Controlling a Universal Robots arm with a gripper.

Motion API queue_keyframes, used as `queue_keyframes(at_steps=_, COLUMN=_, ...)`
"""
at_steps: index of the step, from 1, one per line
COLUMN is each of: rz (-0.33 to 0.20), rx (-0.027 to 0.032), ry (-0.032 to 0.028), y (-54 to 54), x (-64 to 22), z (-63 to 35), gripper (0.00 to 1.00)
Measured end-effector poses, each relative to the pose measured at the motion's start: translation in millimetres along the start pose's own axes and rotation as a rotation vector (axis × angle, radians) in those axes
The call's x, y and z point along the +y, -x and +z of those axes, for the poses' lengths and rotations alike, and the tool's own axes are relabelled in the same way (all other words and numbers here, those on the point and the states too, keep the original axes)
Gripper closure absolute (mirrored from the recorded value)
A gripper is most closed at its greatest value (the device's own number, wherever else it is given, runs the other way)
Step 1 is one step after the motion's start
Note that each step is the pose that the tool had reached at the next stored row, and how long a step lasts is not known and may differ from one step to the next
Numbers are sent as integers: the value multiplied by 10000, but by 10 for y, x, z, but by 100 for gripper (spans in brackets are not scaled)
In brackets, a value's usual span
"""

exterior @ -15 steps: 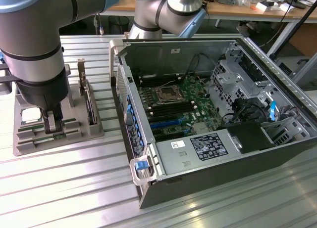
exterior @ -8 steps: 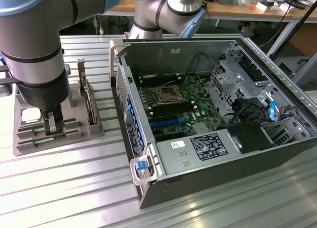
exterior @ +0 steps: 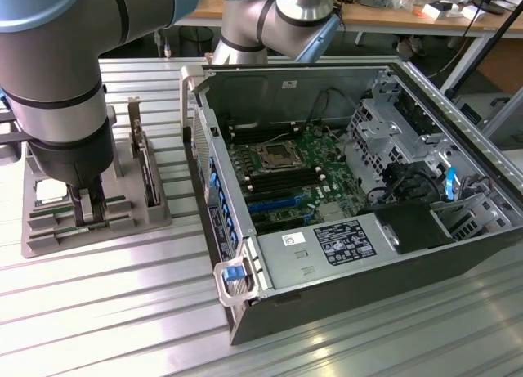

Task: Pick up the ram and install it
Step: 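Pick up the ram and move it above insertion slot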

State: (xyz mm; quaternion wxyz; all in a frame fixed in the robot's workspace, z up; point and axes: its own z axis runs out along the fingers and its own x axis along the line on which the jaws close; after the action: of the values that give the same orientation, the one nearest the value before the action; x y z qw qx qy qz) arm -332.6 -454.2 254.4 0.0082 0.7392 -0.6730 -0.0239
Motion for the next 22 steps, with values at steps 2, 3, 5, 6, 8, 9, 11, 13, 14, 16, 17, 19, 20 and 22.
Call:
queue_keyframes(at_steps=2, rz=0, rx=-1, ry=-1, y=-2, x=0, z=7, gripper=70)
queue_keyframes(at_steps=3, rz=-1, rx=-1, ry=-1, y=-2, x=-1, z=9, gripper=70)
queue_keyframes(at_steps=5, rz=0, rx=-1, ry=-1, y=-6, x=-1, z=17, gripper=70)
queue_keyframes(at_steps=6, rz=0, rx=-2, ry=-3, y=-9, x=-1, z=22, gripper=70)
queue_keyframes(at_steps=8, rz=0, rx=-1, ry=-2, y=-15, x=-1, z=30, gripper=70)
queue_keyframes(at_steps=9, rz=0, rx=-2, ry=-2, y=-17, x=0, z=33, gripper=70)
queue_keyframes(at_steps=11, rz=0, rx=-1, ry=-2, y=-23, x=0, z=40, gripper=70)
queue_keyframes(at_steps=13, rz=0, rx=-1, ry=-2, y=-27, x=0, z=47, gripper=70)
queue_keyframes(at_steps=14, rz=0, rx=-1, ry=-1, y=-29, x=0, z=50, gripper=70)
queue_keyframes(at_steps=16, rz=0, rx=0, ry=-1, y=-32, x=0, z=57, gripper=70)
queue_keyframes(at_steps=17, rz=0, rx=-1, ry=-1, y=-33, x=0, z=61, gripper=70)
queue_keyframes(at_steps=19, rz=-1, rx=-1, ry=-1, y=-36, x=0, z=71, gripper=70)
queue_keyframes(at_steps=20, rz=0, rx=-1, ry=-2, y=-36, x=-1, z=76, gripper=70)
queue_keyframes(at_steps=22, rz=0, rx=-1, ry=-2, y=-37, x=-1, z=80, gripper=70)
